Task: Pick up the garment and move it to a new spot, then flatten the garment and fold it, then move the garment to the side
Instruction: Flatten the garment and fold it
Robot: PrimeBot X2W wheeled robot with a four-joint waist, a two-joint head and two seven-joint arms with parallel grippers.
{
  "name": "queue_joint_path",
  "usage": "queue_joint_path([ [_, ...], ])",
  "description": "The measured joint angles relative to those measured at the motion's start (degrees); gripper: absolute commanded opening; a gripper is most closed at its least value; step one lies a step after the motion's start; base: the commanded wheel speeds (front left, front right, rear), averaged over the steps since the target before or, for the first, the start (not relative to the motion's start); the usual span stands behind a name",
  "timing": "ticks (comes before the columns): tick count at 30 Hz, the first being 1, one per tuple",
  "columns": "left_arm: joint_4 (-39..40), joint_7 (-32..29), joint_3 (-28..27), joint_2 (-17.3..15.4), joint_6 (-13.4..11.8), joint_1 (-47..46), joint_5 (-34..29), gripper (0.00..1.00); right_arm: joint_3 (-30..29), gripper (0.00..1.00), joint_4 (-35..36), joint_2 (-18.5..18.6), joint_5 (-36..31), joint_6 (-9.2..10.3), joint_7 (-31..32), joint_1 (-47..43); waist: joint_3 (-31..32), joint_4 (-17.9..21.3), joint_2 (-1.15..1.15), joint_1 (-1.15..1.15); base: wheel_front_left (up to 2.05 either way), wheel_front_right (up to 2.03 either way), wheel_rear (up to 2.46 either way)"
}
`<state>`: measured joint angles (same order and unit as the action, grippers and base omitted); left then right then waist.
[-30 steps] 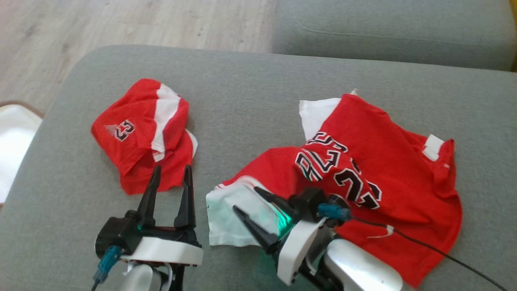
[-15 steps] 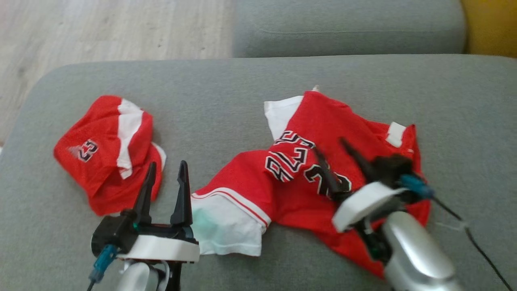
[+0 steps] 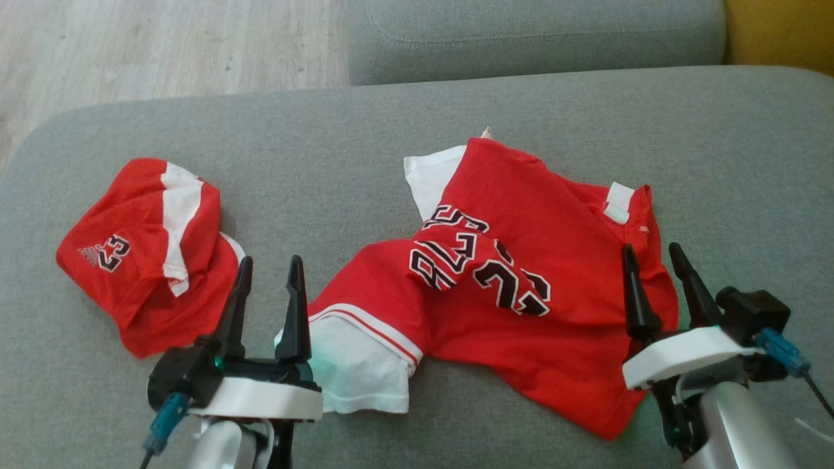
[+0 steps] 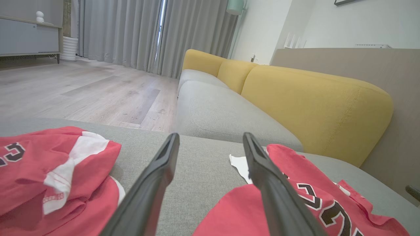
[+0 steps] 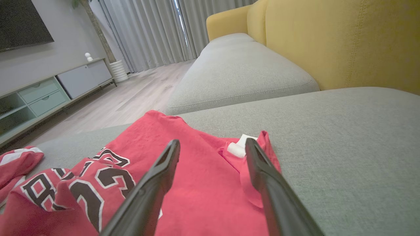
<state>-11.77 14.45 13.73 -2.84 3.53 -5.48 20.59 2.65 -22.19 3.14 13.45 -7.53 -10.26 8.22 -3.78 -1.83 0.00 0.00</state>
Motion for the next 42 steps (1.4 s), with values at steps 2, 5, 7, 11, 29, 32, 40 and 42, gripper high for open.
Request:
queue_joint_path([
  [2, 0.00, 0.00, 0.20, 0.00, 0.01, -0.03, 0.00, 1.00, -0.25, 1.00, 0.59, -0.31, -0.01, 0.00, -0.01, 0.02, -0.30, 0.04, 0.00, 0.00, 0.00, 0.00, 0.00],
  [5, -0.01, 0.00, 1.12, 0.00, 0.02, -0.29, 0.01, 1.00, -1.41, 1.00, 1.44, -0.38, -1.18, 0.00, 0.00, 0.60, -0.85, -0.55, 0.00, 0.00, 0.00, 0.00, 0.00],
  [7, -0.01, 0.00, 1.25, 0.01, 0.05, -0.57, 0.02, 1.00, -1.33, 1.00, 2.11, -0.38, -2.29, 0.00, 0.21, 1.32, -1.29, -1.09, 0.00, 0.00, 0.00, 0.00, 0.00],
  [11, 0.03, 0.00, 1.87, 0.01, 0.05, -1.92, 0.11, 1.00, -0.51, 1.00, 3.72, -0.36, -5.17, 0.00, 2.49, 6.13, -2.70, -2.60, 0.00, 0.00, 0.00, 0.00, 0.00],
  [29, 0.75, 0.01, 10.05, 0.10, -1.12, -8.37, 5.05, 1.00, 12.99, 1.00, -21.79, 9.01, -5.78, 0.00, 28.31, 39.61, -11.09, -16.08, 0.00, 0.01, 0.00, 0.00, 0.00],
  [32, 0.78, 0.01, 10.91, 0.11, -1.53, -8.40, 5.67, 1.00, 18.07, 1.00, -26.33, 10.93, -2.71, 0.00, 31.66, 41.51, -11.94, -18.53, 0.00, 0.01, 0.00, 0.00, 0.00],
  [40, 1.08, 0.01, 13.21, 0.15, -2.49, -8.42, 6.67, 1.00, 29.75, 1.00, -31.58, 15.75, 6.26, 0.00, 40.63, 44.52, -12.84, -22.50, 0.00, 0.00, 0.00, 0.00, 0.00],
  [42, 1.13, 0.01, 13.92, 0.15, -2.55, -8.43, 6.67, 1.00, 32.21, 1.00, -31.75, 16.62, 8.01, 0.00, 42.52, 45.57, -12.85, -22.89, 0.00, 0.00, 0.00, 0.00, 0.00],
])
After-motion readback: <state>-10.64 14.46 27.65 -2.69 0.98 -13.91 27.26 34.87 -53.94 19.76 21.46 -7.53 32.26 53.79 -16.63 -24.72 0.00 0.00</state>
